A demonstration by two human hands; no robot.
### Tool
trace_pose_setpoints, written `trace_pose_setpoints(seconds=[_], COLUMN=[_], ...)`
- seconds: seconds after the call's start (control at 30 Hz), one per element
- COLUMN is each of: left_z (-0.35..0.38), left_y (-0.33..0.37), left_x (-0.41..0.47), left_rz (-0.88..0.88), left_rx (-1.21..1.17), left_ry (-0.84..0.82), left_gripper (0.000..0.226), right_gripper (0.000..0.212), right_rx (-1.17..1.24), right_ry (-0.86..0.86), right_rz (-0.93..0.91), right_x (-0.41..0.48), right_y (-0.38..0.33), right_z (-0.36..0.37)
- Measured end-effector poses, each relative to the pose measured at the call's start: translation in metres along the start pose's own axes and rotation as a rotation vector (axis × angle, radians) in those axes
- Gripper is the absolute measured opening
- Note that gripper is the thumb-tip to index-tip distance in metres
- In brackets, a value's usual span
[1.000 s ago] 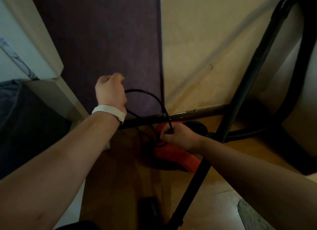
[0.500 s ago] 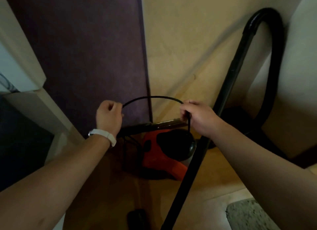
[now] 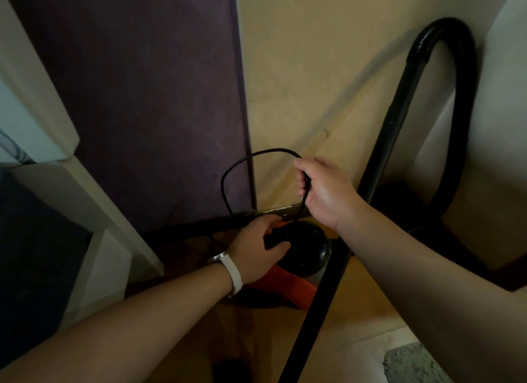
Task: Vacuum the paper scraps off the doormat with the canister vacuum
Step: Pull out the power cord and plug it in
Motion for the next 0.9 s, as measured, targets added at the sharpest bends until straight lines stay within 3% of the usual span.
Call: trace_pose_setpoints(seconds=[0.17, 0.27, 0.5, 0.57, 0.7, 0.77, 0.9], left_z=[0.024, 0.028, 0.016, -0.003, -0.062, -0.085, -0.098], left_y=[0.0, 0.002, 0.005, 0.004, 0.005, 0.022, 0.056], left_x=[0.012, 0.013, 0.002, -0.001, -0.004, -0.004, -0.001], left_rz=[-0.026, 0.03, 0.03, 0.051, 0.07, 0.153, 0.309], left_rx=[-0.059, -0.036, 0.009, 0.041, 0.071, 0.143, 0.274], left_ry=[-0.066, -0.04, -0.049, -0.001, 0.184, 0.234, 0.205], left_gripper=[0.046, 0.02, 0.018, 0.015, 0.008, 0.014, 0.023], right_gripper=[0.036, 0.036, 0.032, 0.027, 0.019, 0.017, 0.035], right_rx=[-0.021, -0.056, -0.06, -0.209, -0.768, -0.88, -1.108], right_ry=[0.001, 0.011, 0.083, 0.152, 0.273, 0.287, 0.203], right_rz=[-0.096, -0.122, -0.134, -0.148, -0.138, -0.128, -0.202], right_x=[-0.007, -0.011, -0.008, -0.007, -0.013, -0.013, -0.011], right_y=[-0.013, -0.019, -0.023, -0.025, -0.035, -0.033, -0.031], right_z=[0.003, -0.003, -0.03, -0.04, -0.056, -0.061, -0.051])
Point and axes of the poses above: each hand's wrist, its own x-axis towards the middle knuckle, its own z-axis out of the palm, y = z × x, the point moved 10 cm from there along x, towards the middle knuckle, and after that the axes turned 7 degrees about -y, right-handed, at the moved point
